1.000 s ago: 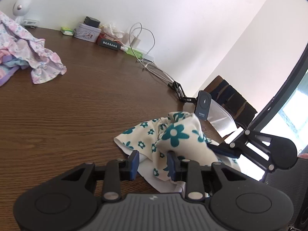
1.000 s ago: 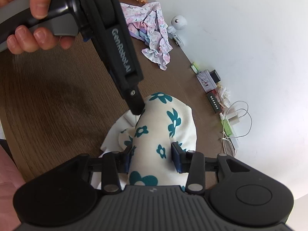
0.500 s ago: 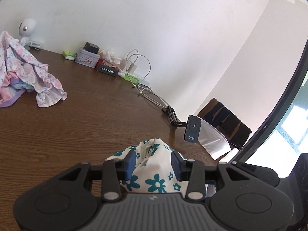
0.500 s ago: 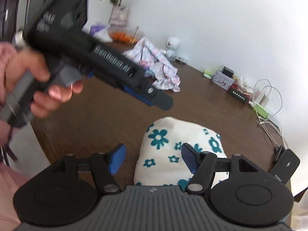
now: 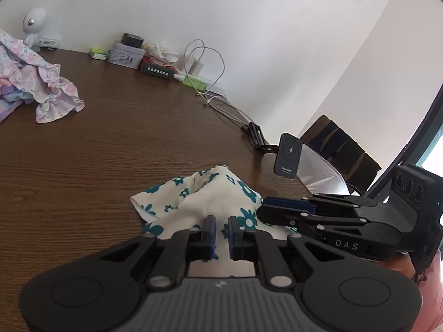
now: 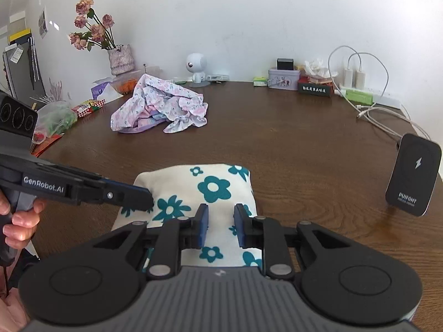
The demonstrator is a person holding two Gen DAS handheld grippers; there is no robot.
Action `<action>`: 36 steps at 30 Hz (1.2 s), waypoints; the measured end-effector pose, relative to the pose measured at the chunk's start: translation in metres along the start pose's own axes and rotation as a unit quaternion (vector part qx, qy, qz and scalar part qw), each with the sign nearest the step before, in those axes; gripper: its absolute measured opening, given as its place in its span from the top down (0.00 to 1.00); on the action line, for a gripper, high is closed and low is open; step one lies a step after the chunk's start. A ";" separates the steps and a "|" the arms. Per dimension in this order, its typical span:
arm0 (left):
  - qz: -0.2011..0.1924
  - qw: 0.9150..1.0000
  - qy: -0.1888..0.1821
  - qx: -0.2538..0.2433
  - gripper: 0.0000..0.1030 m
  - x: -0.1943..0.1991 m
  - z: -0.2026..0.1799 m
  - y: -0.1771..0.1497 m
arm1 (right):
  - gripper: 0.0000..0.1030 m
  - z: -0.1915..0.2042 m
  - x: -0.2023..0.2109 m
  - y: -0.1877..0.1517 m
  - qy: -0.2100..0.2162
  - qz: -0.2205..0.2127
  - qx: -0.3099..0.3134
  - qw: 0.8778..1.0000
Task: Fold clothes
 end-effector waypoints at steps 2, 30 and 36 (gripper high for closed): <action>0.006 1.000 0.008 0.006 0.93 -0.008 0.007 0.003 | 0.80 0.001 0.000 -0.008 0.000 0.000 -0.017 1.000; 0.029 0.990 0.032 -0.136 0.86 -0.023 -0.049 -0.023 | 0.80 -0.011 -0.046 0.018 0.049 0.023 0.025 0.998; 0.017 0.991 0.030 -0.131 0.86 -0.013 -0.052 -0.019 | 0.80 -0.015 -0.038 0.015 0.055 0.000 0.001 0.998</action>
Point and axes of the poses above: each gripper's, at about its wrist camera, not at the fingertips, and x roughly against the way its jaws point, z to its left, y to its top, the point moved 2 cm from there along -x, roughly the way its jaws point, and after that the axes turned 2 degrees about -x, right-handed, at the moved point
